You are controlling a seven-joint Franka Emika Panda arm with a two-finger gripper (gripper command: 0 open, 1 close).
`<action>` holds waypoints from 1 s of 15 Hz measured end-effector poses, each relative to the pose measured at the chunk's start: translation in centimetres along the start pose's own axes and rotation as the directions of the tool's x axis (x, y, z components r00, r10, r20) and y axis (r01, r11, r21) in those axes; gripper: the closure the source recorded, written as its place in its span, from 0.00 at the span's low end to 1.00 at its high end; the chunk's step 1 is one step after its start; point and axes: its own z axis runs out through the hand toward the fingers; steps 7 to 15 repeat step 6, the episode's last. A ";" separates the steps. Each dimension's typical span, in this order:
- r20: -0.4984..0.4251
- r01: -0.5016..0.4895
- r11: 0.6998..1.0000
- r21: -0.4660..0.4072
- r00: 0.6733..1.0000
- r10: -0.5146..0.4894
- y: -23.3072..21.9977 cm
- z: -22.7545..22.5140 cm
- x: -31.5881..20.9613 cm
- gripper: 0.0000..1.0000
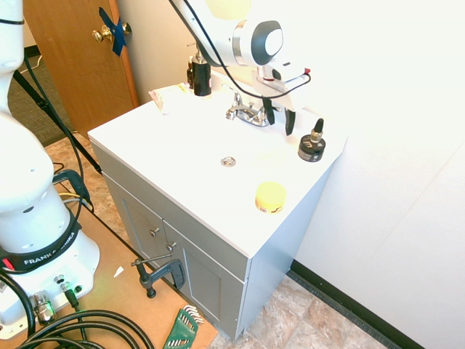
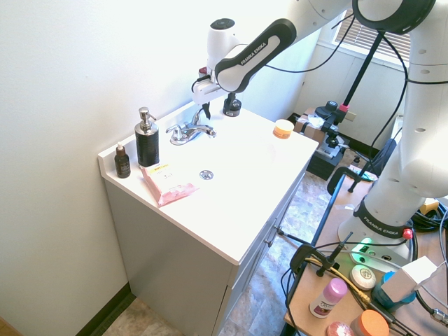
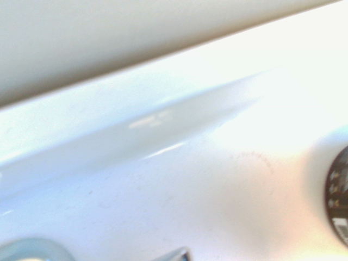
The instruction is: Turn off the cold water
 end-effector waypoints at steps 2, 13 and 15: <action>0.024 -0.005 1.000 0.006 1.000 0.005 0.4 -0.3 0.4 0.00; 0.123 0.027 0.998 0.059 0.992 -0.034 4.9 -3.1 -1.1 0.00; 0.123 0.027 0.998 0.059 0.992 -0.034 4.9 -3.1 -1.1 0.00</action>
